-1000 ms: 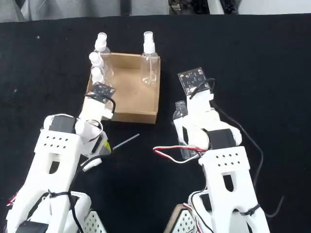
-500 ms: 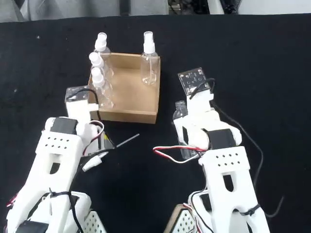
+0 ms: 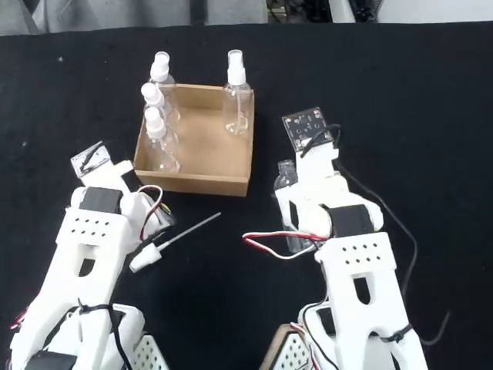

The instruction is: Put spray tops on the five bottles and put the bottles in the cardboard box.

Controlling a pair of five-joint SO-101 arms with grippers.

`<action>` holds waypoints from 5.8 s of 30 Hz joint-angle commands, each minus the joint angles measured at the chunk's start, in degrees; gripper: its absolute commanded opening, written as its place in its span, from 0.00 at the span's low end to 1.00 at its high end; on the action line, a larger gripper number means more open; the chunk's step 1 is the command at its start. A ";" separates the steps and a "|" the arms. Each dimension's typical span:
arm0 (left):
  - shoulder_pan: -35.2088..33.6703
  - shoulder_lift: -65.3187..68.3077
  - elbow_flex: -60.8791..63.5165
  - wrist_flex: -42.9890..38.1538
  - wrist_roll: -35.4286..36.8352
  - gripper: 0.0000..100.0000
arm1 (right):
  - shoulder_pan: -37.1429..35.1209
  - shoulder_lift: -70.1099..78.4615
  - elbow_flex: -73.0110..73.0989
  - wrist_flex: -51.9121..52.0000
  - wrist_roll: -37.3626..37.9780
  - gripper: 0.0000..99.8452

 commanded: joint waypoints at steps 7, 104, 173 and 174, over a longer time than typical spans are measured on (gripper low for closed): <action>0.13 -0.26 4.35 -0.26 2.29 0.26 | 1.76 -1.80 -0.48 -1.67 0.09 0.01; -6.02 -0.62 21.23 -27.96 9.85 0.24 | 1.76 -1.80 -0.40 -1.67 0.09 0.01; -17.45 -46.59 33.54 -21.54 10.29 0.03 | 1.49 -2.24 0.22 -1.67 0.09 0.01; -17.54 -47.38 33.45 -20.92 10.29 0.03 | 1.49 -2.24 0.22 -1.67 0.09 0.01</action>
